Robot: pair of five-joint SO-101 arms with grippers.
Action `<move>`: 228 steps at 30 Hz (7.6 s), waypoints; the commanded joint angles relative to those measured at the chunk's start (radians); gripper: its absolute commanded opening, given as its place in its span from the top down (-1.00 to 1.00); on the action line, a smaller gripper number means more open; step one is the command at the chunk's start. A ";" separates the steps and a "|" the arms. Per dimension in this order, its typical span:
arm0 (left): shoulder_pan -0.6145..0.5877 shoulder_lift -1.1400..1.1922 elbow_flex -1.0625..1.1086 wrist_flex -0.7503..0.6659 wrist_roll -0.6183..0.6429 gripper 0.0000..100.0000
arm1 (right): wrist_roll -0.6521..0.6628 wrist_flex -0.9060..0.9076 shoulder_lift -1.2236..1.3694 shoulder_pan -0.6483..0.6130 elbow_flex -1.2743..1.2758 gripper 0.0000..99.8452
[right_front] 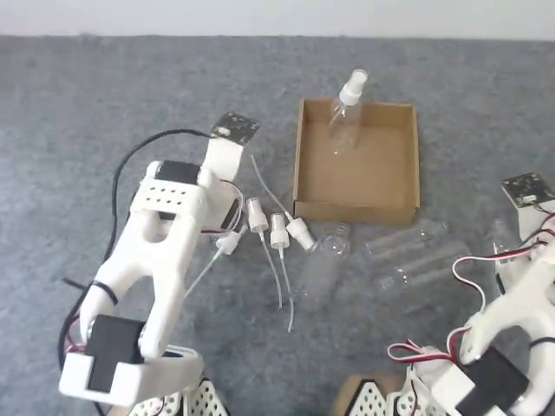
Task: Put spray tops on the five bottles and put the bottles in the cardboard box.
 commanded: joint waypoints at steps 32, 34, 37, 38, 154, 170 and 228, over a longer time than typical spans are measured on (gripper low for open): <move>0.002 -0.167 -0.033 -0.081 0.226 0.98 | -0.018 0.013 -0.019 0.007 -0.046 0.31; 0.002 -0.255 -0.027 -0.040 0.272 0.98 | -0.068 0.013 -0.019 0.007 -0.066 0.31; 0.011 -0.354 0.022 -0.031 0.295 0.98 | -0.133 0.015 -0.015 -0.015 -0.117 0.30; 0.011 -0.377 0.039 -0.031 0.295 0.98 | -0.150 0.015 -0.007 -0.035 -0.137 0.30; 0.008 -0.887 0.151 -0.436 0.675 0.98 | -0.838 -0.825 -0.526 -1.618 0.508 0.99; 0.038 -0.887 0.275 -0.305 0.631 0.98 | -0.933 -0.921 -0.526 -1.524 0.519 0.99; 0.121 -0.865 0.338 -0.327 0.377 0.82 | -1.063 -0.941 -0.524 -1.515 0.551 0.99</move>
